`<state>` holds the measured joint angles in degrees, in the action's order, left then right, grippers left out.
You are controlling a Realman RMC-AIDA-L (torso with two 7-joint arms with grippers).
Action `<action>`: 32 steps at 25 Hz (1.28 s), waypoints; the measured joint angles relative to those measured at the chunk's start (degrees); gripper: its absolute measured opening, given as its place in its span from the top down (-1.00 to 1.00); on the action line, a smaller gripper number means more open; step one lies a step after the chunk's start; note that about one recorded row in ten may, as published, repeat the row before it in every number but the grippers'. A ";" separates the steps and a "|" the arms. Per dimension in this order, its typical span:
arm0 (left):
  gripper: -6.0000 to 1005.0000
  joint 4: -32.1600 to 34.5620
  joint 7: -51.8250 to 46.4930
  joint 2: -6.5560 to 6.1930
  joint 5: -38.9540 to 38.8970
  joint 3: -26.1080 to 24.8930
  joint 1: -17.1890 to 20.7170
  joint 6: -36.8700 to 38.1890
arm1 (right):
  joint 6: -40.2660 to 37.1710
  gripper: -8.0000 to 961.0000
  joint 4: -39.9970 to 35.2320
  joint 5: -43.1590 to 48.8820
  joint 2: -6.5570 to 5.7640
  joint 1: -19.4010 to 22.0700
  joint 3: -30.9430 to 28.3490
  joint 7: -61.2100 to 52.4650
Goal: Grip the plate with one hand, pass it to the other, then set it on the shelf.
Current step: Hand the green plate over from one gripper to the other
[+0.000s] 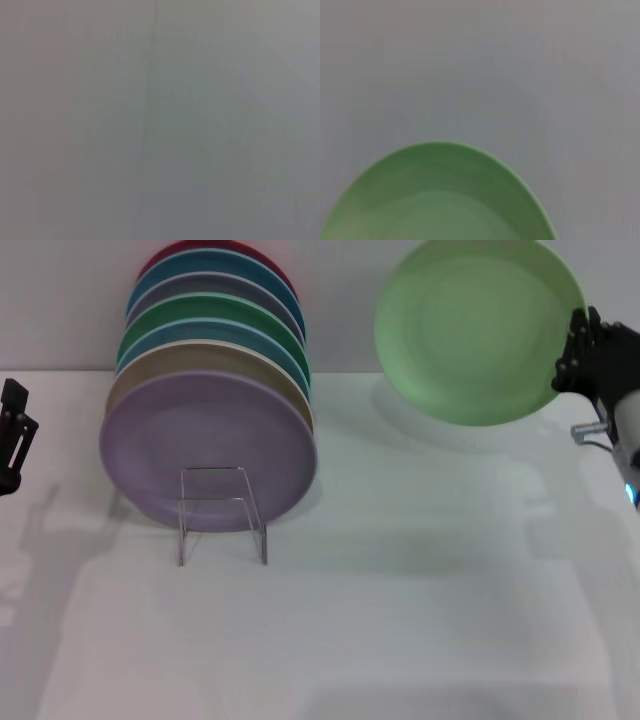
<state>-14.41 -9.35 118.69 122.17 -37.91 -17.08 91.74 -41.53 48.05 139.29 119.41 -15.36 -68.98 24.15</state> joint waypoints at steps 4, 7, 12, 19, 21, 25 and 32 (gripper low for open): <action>-0.68 -0.51 -1.66 0.03 0.01 2.94 1.13 2.94 | -9.51 0.94 -6.21 0.00 0.02 -0.57 4.14 -4.75; -0.68 -0.75 -3.27 0.06 0.00 6.03 1.86 5.06 | -14.74 0.94 -9.44 0.00 0.03 -0.50 6.77 -7.04; -0.68 -2.48 -3.45 0.16 0.00 9.74 3.17 5.86 | -26.82 0.94 -14.85 0.01 0.04 2.11 14.85 -10.00; -0.68 -3.99 -1.58 0.38 0.00 16.83 3.02 5.91 | -36.63 0.94 -16.57 0.01 0.08 6.37 23.40 -9.75; -0.68 -5.27 1.33 0.39 0.00 18.98 2.94 5.42 | -38.87 0.94 -16.70 0.02 0.04 7.65 25.60 -9.68; -0.68 -8.58 7.63 0.40 0.00 22.50 2.91 3.21 | -41.06 0.94 -16.81 0.06 0.07 9.46 28.96 -9.68; -0.68 -10.61 8.96 0.39 -0.02 23.64 1.59 -5.15 | -41.35 0.94 -13.21 -8.72 0.46 10.79 37.60 -5.25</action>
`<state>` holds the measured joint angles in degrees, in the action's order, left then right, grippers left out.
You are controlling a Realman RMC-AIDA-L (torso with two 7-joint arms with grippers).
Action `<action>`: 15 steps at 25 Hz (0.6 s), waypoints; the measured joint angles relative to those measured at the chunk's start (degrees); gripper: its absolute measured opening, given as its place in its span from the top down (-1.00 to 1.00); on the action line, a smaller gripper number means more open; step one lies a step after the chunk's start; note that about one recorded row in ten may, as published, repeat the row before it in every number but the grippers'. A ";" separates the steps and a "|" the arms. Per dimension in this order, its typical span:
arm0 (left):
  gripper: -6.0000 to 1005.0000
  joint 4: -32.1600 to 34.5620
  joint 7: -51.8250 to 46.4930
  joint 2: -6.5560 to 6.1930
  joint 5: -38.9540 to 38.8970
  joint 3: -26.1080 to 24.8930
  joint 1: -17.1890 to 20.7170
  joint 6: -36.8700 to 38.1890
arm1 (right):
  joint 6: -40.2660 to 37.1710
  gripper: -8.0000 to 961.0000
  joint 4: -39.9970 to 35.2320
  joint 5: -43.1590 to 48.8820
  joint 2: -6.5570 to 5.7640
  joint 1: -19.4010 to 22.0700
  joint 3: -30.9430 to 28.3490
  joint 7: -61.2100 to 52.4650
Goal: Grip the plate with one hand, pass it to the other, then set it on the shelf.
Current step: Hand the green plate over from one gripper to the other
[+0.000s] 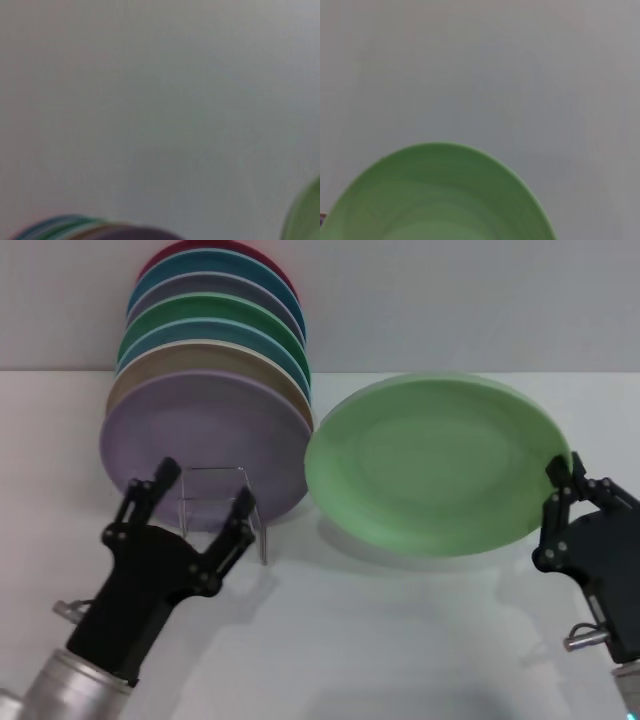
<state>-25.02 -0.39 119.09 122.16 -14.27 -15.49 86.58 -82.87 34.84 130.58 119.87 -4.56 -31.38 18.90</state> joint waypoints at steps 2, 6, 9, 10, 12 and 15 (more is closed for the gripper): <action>-0.68 -0.21 0.00 0.00 0.00 0.03 -0.43 -2.01 | -0.22 0.94 1.56 -4.31 0.01 -0.33 3.88 3.80; -0.68 -0.60 0.00 0.00 0.01 0.06 -1.07 -5.55 | -0.83 0.94 4.67 -10.10 0.01 -0.72 9.77 11.82; -0.68 -0.78 0.00 0.00 0.02 0.10 -1.16 -6.71 | -1.53 0.94 6.99 -12.87 0.01 -0.38 12.78 18.10; -0.68 -0.79 0.00 0.00 0.03 0.12 -1.17 -6.77 | -1.75 0.94 7.58 -13.59 0.01 -0.26 13.65 19.81; -0.68 -0.80 -0.01 0.00 0.06 0.19 -1.18 -6.82 | -2.52 0.94 8.41 -15.03 0.01 -0.11 15.43 23.49; -0.68 -0.82 -0.02 0.00 0.09 0.32 -1.20 -6.89 | -3.22 0.94 9.13 -16.45 0.01 0.02 17.42 26.51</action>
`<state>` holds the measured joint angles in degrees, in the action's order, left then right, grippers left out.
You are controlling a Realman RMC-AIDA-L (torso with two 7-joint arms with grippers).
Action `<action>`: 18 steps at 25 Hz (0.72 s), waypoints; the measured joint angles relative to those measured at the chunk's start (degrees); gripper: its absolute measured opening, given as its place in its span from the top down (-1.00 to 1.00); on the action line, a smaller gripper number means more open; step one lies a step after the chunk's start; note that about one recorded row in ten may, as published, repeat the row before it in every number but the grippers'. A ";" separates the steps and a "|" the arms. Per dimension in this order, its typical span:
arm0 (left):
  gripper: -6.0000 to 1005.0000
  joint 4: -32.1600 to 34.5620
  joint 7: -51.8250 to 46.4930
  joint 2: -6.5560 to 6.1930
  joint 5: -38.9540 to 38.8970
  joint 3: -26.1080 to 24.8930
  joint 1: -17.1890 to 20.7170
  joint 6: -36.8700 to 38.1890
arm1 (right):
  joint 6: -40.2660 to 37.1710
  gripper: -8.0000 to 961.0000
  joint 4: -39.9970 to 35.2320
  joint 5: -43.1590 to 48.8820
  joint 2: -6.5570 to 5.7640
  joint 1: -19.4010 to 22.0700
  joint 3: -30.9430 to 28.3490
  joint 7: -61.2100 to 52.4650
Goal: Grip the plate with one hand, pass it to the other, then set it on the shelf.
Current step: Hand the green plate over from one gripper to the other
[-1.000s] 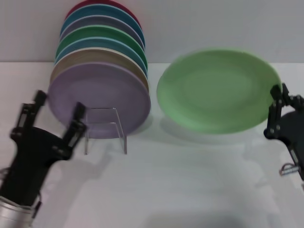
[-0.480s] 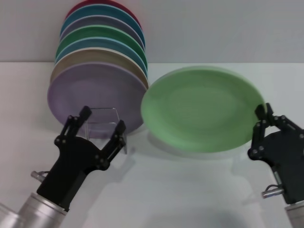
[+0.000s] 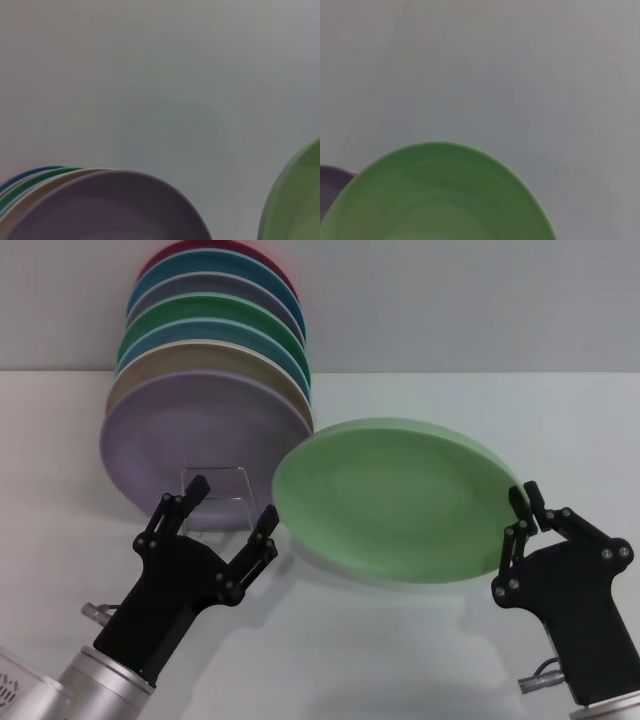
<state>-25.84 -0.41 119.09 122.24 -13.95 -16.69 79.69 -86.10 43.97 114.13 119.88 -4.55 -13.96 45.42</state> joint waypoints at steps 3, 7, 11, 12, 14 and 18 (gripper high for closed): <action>-0.68 -0.06 -0.01 0.00 0.01 0.10 -0.02 -0.37 | -0.08 0.94 0.24 -0.28 0.00 0.03 0.79 1.52; -0.68 -0.32 -0.02 0.00 0.02 0.40 -0.20 -1.34 | -0.02 0.94 0.52 -0.32 0.00 0.05 1.06 2.14; -0.68 -0.46 -0.03 0.00 0.02 0.73 -0.63 -2.07 | 0.26 0.94 0.57 -0.35 0.00 0.06 1.09 2.20; -0.68 -0.51 -0.03 0.00 0.02 0.74 -0.71 -2.35 | 0.35 0.94 0.58 -0.36 0.00 0.02 1.09 2.21; -0.68 -0.63 -0.03 0.00 0.01 0.75 -0.90 -2.78 | 0.48 0.94 0.59 -0.37 0.00 -0.10 1.11 2.22; -0.68 -0.65 0.33 0.00 0.01 0.52 -1.36 -3.15 | 0.86 0.94 0.59 -0.41 -0.01 -0.36 1.13 2.23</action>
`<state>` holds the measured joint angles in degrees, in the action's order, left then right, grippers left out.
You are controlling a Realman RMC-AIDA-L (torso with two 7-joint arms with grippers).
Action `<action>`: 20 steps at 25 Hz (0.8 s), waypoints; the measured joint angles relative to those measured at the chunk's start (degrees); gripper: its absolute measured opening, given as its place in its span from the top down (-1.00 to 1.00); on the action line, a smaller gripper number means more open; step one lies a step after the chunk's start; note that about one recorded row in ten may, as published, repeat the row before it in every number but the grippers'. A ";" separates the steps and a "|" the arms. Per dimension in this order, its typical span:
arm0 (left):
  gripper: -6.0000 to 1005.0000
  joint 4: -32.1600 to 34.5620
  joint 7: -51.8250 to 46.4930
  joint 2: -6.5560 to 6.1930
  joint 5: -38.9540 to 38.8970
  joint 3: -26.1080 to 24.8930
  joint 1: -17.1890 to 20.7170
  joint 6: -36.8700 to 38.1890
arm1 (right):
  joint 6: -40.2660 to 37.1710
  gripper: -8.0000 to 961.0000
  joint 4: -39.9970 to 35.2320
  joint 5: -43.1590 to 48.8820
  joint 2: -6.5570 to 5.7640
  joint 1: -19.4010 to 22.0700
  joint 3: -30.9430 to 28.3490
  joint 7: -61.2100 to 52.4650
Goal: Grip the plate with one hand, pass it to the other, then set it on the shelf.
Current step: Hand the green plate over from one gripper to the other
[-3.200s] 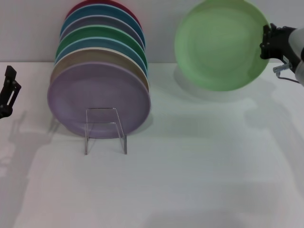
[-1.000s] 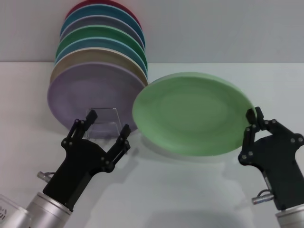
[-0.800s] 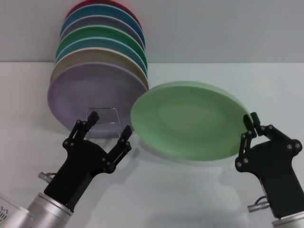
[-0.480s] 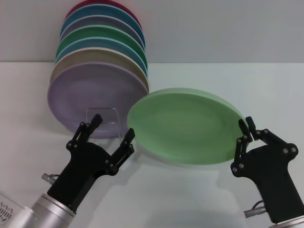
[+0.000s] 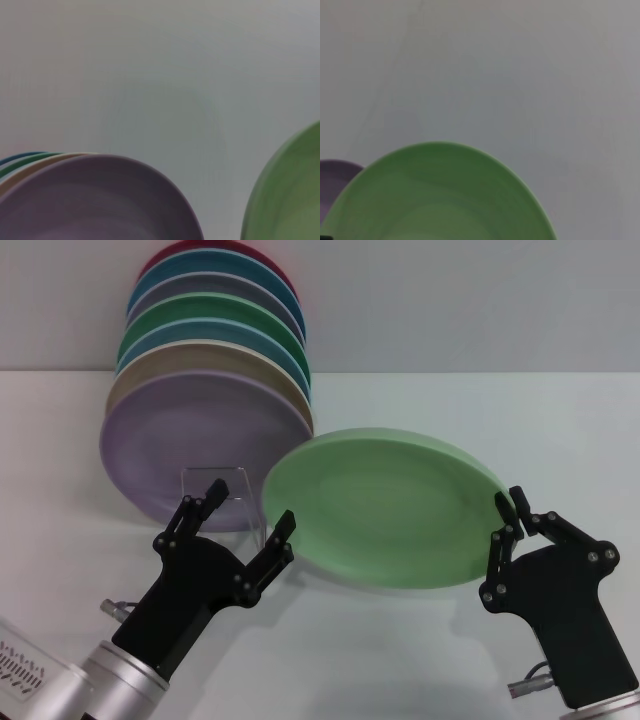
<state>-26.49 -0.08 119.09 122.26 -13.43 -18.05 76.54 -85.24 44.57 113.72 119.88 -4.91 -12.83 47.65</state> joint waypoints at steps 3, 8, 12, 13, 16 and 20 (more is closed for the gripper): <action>-0.68 0.03 0.27 0.00 0.00 -0.16 -0.40 -0.39 | 0.66 0.94 0.00 0.00 -0.04 -0.21 0.03 0.00; -0.48 0.11 0.30 0.00 -0.02 -0.20 -0.88 -0.94 | 1.05 0.94 -0.01 0.00 -0.07 -0.38 0.10 -0.20; -0.28 0.04 0.32 0.00 -0.08 -0.25 -0.99 -1.12 | 1.10 0.94 -0.01 0.00 -0.08 -0.38 0.10 -0.21; -0.21 0.04 0.32 0.00 -0.09 -0.27 -1.00 -1.13 | 1.13 0.94 -0.01 0.00 -0.08 -0.40 0.09 -0.22; -0.01 0.08 0.33 0.00 -0.09 -0.28 -1.10 -1.14 | 1.41 0.94 -0.01 0.00 -0.09 -0.54 0.09 -0.28; 0.13 0.30 0.35 0.00 -0.10 -0.29 -1.36 -1.39 | 1.82 0.94 -0.01 0.00 -0.08 -0.85 0.08 -0.34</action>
<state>-26.19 0.27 119.09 122.16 -13.71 -19.41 75.15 -83.42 44.56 113.72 119.79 -5.76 -12.75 47.31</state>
